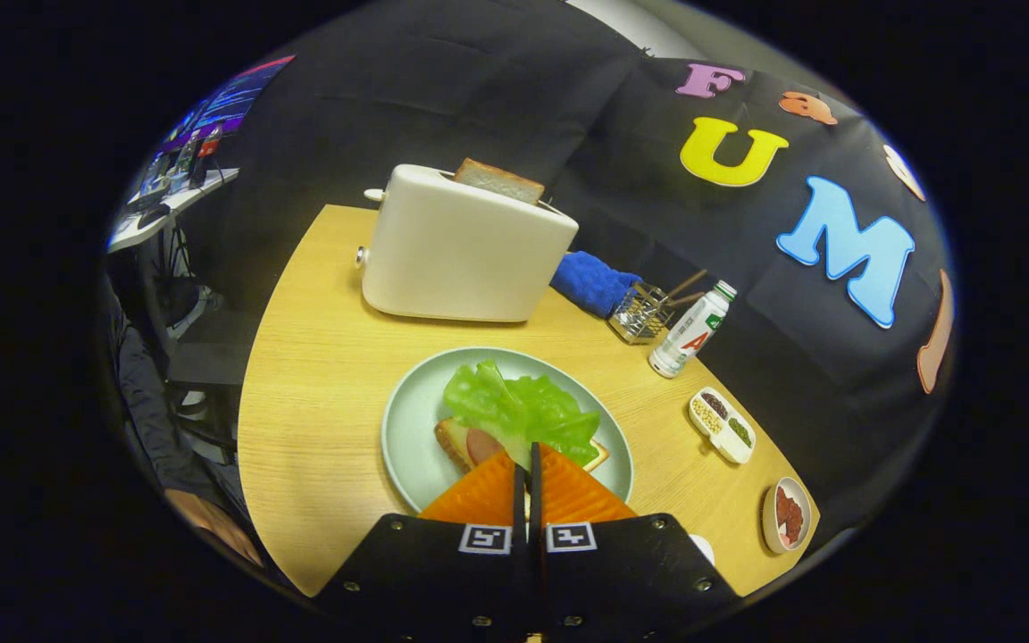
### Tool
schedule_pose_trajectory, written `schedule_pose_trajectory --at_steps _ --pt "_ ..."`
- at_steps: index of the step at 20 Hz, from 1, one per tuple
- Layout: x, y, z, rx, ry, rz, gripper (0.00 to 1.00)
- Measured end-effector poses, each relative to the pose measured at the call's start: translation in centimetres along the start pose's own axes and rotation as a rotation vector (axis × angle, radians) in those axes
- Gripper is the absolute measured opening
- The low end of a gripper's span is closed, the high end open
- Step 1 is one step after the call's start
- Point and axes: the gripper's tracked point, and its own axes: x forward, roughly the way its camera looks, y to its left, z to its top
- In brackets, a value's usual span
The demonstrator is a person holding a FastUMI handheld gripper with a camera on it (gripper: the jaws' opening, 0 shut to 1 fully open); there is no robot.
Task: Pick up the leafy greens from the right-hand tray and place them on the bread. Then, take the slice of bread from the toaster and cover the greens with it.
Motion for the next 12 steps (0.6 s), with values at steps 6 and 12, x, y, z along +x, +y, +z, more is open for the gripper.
schedule_pose_trajectory --at_steps 6,12 --pt "-0.1 -0.1 -2.0 0.116 0.035 0.022 0.02" --pt "-1.1 -1.2 -2.6 0.242 0.006 -0.026 0.47"
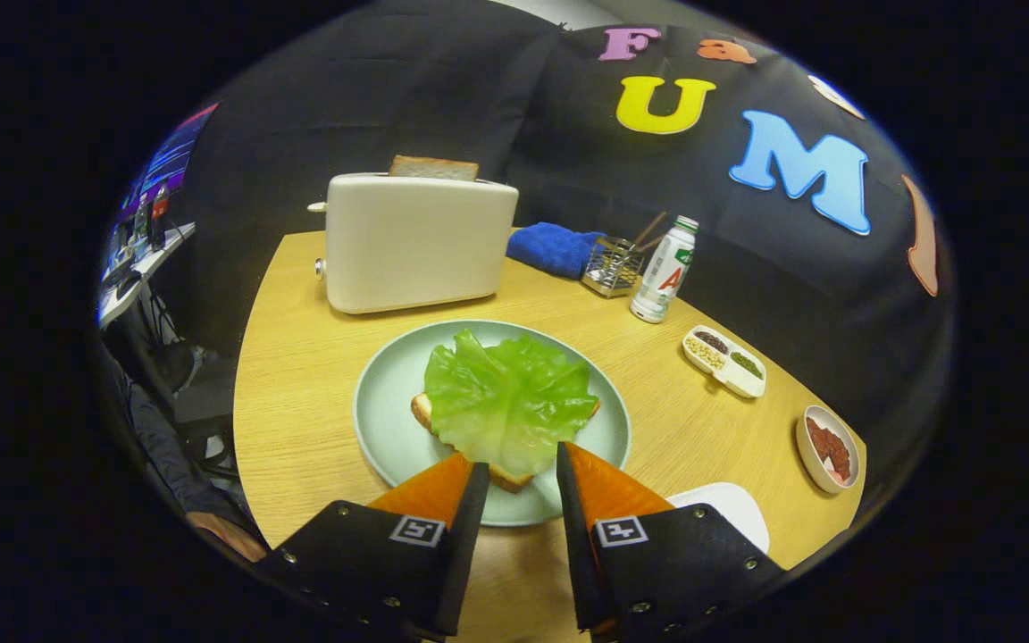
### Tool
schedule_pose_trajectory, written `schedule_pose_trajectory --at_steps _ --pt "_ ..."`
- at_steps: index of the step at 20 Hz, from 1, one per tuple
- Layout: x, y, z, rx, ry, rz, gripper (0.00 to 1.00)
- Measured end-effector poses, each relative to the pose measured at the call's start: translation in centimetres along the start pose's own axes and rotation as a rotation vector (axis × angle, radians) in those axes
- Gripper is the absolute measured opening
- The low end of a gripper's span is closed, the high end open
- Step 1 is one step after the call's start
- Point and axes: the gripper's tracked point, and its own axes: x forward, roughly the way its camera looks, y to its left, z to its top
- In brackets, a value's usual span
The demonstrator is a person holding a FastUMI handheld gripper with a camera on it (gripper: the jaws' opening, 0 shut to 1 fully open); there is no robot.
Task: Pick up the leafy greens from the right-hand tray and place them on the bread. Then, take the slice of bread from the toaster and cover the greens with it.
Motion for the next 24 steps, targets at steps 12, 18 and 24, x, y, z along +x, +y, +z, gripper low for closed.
schedule_pose_trajectory --at_steps 12,18,24 --pt "-3.2 -1.0 4.9 0.458 -0.159 -0.176 0.61" --pt "-0.7 0.7 11.2 0.481 -0.21 -0.32 0.62" --pt "2.2 6.5 18.8 0.393 -0.296 -0.345 0.61"
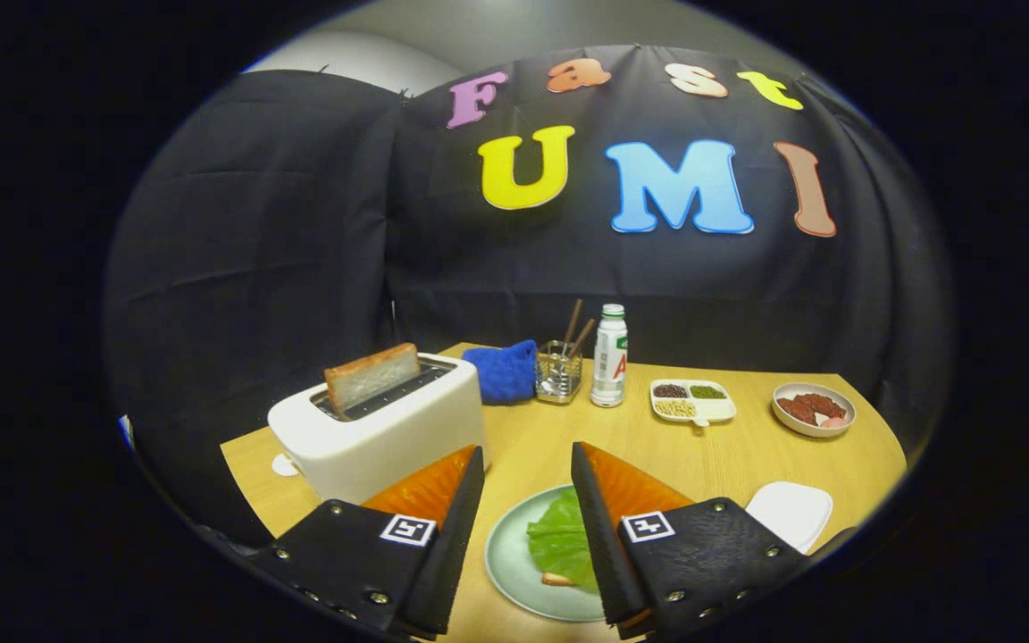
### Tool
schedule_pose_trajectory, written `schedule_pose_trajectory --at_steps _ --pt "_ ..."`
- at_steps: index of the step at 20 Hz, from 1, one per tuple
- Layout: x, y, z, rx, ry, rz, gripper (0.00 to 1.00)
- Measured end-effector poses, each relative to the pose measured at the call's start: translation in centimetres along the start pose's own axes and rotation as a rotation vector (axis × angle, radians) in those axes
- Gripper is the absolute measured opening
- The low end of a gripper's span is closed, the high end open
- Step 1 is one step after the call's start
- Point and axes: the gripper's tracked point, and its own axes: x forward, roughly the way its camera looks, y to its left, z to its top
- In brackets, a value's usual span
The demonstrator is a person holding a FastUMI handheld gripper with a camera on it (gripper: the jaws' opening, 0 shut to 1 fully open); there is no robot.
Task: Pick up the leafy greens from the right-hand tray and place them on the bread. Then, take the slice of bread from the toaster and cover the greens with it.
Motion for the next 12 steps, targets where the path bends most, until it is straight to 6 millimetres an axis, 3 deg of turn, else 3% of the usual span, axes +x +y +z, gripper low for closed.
schedule_pose_trajectory --at_steps 5,12 --pt "0.8 7.4 1.3 -0.016 -0.04 0.077 0.61" --pt "1.4 12.3 1.7 -0.037 -0.042 0.104 0.61"
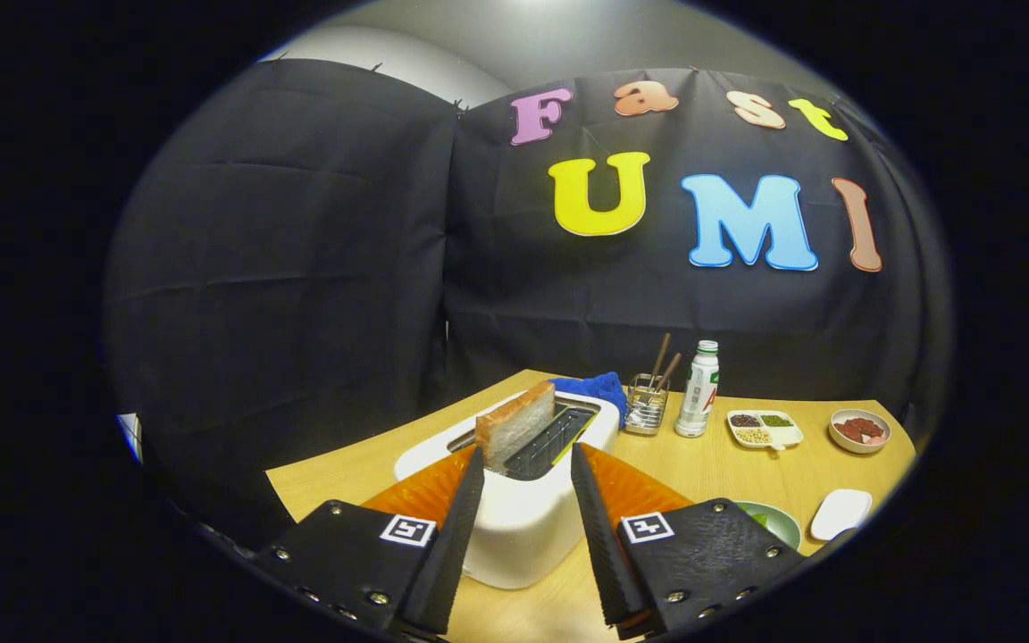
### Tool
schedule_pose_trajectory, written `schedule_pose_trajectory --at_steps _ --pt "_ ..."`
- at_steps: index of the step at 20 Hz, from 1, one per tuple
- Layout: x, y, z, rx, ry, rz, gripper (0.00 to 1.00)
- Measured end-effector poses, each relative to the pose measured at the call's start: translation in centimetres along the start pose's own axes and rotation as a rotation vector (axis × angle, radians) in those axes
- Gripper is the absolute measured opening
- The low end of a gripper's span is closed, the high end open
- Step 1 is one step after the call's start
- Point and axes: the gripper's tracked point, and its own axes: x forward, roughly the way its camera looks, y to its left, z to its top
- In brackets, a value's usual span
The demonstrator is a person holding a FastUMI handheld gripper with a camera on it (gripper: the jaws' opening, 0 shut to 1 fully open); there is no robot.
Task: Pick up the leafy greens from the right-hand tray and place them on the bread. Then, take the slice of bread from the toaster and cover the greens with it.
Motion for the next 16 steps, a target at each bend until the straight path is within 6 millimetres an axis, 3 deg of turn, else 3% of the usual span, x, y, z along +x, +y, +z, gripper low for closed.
schedule_pose_trajectory --at_steps 3,7,12,16 --pt "0.9 0.5 0.2 0.01 -0.015 -0.055 0.61" --pt "3.7 2.0 0.0 0.021 0.005 -0.108 0.61" --pt "5.9 1.9 -1.2 0.066 0.044 -0.209 0.61" --pt "7.5 1.8 -0.5 0.067 0.053 -0.245 0.61"
